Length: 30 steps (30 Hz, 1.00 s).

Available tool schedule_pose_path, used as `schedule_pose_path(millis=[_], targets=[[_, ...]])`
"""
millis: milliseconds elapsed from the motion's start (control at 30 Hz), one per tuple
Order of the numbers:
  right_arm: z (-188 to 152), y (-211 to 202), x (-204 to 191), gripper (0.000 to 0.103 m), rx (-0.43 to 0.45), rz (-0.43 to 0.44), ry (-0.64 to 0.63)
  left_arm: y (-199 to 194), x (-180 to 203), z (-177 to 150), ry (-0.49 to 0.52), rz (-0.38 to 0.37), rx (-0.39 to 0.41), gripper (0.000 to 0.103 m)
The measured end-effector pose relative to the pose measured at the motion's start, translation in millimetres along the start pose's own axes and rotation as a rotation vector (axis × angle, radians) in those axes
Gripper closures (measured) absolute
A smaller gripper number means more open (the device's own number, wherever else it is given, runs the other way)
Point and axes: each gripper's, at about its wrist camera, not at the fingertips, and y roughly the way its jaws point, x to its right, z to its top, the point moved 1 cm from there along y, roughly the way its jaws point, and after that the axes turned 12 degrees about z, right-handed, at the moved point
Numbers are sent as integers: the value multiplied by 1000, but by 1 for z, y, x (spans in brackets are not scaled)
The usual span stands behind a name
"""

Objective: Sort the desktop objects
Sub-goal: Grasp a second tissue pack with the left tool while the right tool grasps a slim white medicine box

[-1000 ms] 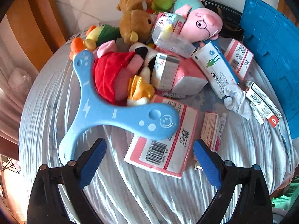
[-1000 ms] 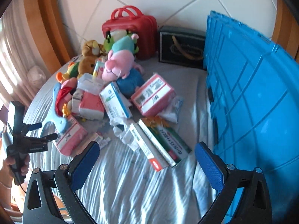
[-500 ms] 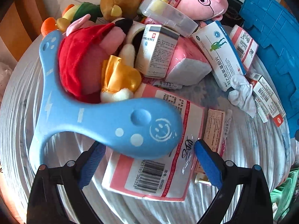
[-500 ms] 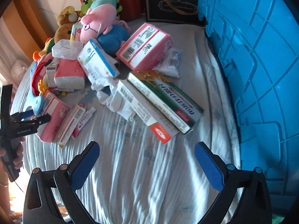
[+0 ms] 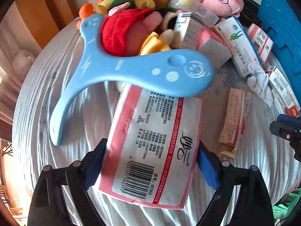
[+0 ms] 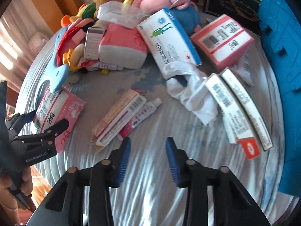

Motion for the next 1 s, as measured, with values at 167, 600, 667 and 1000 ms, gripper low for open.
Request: schedule_pose_path(millis=[167,600,667,1000], targets=[[19,35,-19,39,-37,54,53,4,-13,-2,-45,-48,-21,14],[14,63,-30,83,-78,-47,41,5,-6,-2,5,-31,8,14],[8,57,-21,83,-78,-51,47,3,-4,-4,15,-29,13,14],[-8,-13,-12,87,66,-19,1,-39,19,-13,54,-111,54,14]])
